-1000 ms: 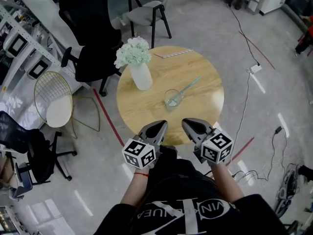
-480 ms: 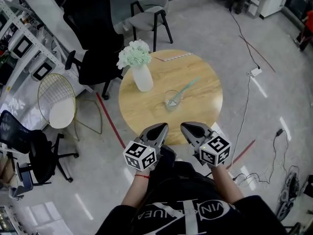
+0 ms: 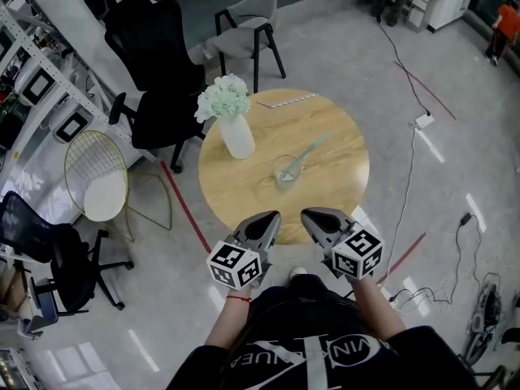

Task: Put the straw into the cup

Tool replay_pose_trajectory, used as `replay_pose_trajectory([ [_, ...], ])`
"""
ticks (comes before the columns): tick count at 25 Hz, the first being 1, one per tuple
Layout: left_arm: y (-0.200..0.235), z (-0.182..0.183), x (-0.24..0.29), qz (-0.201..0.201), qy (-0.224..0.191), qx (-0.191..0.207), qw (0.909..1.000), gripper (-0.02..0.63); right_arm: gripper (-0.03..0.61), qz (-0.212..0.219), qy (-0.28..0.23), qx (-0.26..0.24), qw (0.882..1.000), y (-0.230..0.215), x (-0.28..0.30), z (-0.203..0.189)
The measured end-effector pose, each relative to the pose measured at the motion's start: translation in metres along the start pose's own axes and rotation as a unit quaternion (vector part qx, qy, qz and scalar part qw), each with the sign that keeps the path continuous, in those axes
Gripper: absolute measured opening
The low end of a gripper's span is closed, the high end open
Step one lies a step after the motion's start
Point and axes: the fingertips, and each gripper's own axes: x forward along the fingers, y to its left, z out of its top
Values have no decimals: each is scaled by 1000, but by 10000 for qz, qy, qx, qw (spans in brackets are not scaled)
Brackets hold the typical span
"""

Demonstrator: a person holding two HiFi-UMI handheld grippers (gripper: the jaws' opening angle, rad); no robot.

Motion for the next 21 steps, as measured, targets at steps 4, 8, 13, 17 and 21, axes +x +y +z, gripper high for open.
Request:
replay_pose_trajectory([
  [4,-1,-8,-8,6,21,-92,10000,8,6,-19,32,24,10000,6,1,-5],
  [8,-3,-17,-25,27,40,-151,9999,7,6,-41,65,59,10000,21,1,-13],
  [13,-4,-22,-52,71,46,-191,9998,7,6,-6,77,61,10000,50,0,-20],
  [17,-15,-21,-67,-21,15,-100,9999,8,7,-80,10,90,9999,66,-8,-25],
  [21,-25,-28,-89,-18,-19,-117,9999,8,6,-57,2,112,9999,89,-13,-31],
])
